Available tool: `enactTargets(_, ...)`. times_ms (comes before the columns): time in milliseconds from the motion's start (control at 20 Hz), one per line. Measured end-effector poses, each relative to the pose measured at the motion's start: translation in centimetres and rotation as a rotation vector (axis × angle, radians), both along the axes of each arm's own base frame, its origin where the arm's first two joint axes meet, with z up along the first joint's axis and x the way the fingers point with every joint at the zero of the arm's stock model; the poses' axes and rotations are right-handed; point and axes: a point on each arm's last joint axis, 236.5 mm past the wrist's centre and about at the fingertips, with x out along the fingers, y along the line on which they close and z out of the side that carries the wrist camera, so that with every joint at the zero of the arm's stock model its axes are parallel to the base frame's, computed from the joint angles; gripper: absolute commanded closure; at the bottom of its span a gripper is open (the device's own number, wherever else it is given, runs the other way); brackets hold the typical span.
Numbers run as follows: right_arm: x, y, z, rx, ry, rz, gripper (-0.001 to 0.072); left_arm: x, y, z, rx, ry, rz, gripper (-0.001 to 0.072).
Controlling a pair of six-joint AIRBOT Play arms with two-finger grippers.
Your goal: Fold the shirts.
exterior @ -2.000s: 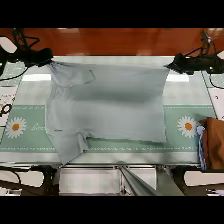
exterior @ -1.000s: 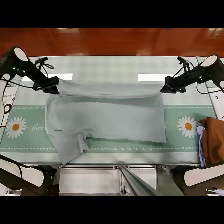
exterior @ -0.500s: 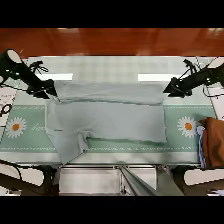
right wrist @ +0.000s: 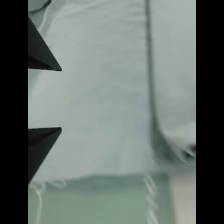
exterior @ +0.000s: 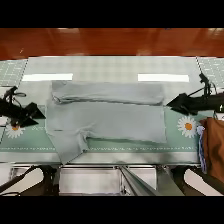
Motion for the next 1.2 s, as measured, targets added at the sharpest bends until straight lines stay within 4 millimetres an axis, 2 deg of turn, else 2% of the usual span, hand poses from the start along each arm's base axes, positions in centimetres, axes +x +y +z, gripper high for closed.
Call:
enactTargets(100, -2.1, 1.7, -0.3, 0.043, -0.038, -0.008, 0.0299, -2.8, -0.6, -1.3, -0.046, 0.019, 0.057, 0.0203)
enactTargets(200, -3.8, 2.8, -0.6, 0.065, -0.064, -0.010, 0.0298, -4.5, -0.7, -2.1, -0.072, 0.023, 0.102, 0.0203)
enactTargets(300, -4.7, 3.4, -0.7, 0.072, -0.085, -0.011, 0.0299, -5.5, -0.8, -2.7, -0.091, 0.023, 0.117, 0.0203)
enactTargets(500, -5.2, 4.0, -0.6, 0.089, -0.108, -0.016, 0.0299, -6.6, -1.5, -3.7, -0.119, 0.034, 0.118, 0.0203)
enactTargets(650, -5.2, 4.1, -0.5, 0.091, -0.117, -0.023, 0.0299, -6.8, -1.9, -4.6, -0.136, 0.041, 0.130, 0.0205)
enactTargets(850, -5.1, 4.1, -0.5, 0.097, -0.113, -0.037, 0.0299, -5.3, -2.9, -4.9, -0.195, -0.013, 0.155, 0.0205)
enactTargets(1050, -5.0, 4.0, -0.5, 0.099, -0.108, -0.055, 0.0299, -4.6, -4.1, -5.4, -0.249, -0.018, 0.138, 0.0219)
enactTargets(1150, -4.8, 3.8, -0.5, 0.096, -0.109, -0.065, 0.0299, -4.8, -4.9, -5.9, -0.257, -0.008, 0.093, 0.0561)
enactTargets(1200, -4.7, 3.7, -0.4, 0.092, -0.113, -0.066, 0.0299, -4.9, -4.9, -6.3, -0.246, -0.007, 0.060, 0.0625)
